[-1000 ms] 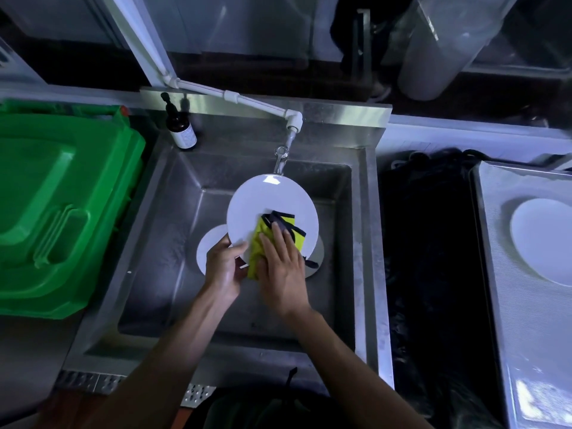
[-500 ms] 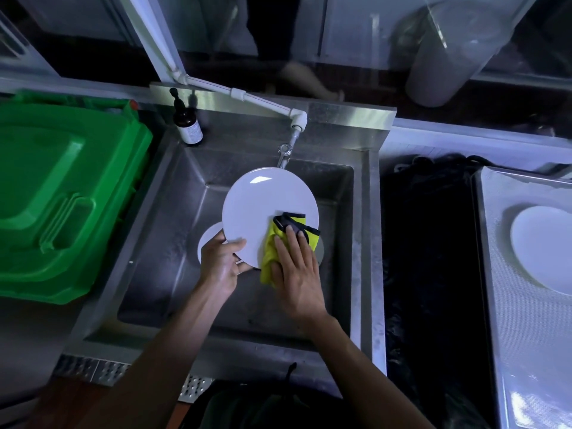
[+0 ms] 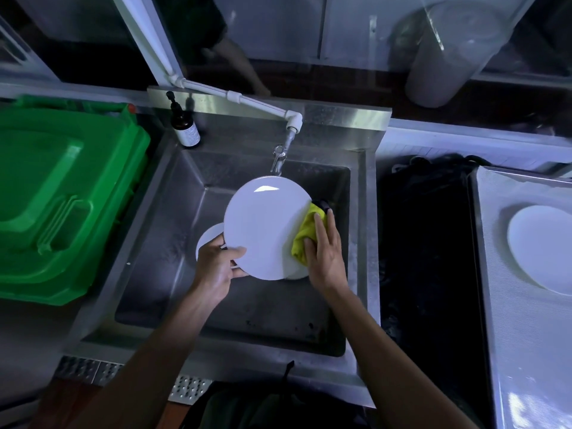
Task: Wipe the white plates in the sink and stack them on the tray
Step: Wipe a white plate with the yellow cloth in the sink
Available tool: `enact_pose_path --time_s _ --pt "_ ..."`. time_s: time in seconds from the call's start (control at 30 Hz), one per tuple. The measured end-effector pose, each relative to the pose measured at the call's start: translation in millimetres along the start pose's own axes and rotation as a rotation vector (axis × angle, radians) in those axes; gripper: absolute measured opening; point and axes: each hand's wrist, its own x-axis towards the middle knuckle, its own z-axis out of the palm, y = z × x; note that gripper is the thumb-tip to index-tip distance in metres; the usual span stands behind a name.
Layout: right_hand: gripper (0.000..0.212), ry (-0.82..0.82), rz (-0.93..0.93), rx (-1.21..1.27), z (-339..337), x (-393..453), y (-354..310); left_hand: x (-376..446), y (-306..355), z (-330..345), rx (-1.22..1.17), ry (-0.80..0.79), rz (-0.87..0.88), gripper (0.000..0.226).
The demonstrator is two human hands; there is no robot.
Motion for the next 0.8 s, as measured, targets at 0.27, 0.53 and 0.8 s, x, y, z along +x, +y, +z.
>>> enact_pose_path --time_s 0.27,0.53,0.8 --pt "0.059 -0.02 -0.038 -0.038 -15.5 28.1 2.9 -2.3 1.7 -2.5 0.151 -0.077 0.0 0.04" --pt "0.055 -0.033 -0.171 -0.197 -18.7 50.3 -15.2 -0.9 -0.1 5.0 0.193 -0.141 -0.013 0.039" --pt "0.052 -0.106 -0.478 -0.254 -14.1 48.4 -43.2 1.6 -3.1 10.6 0.228 -0.176 -0.048 0.04"
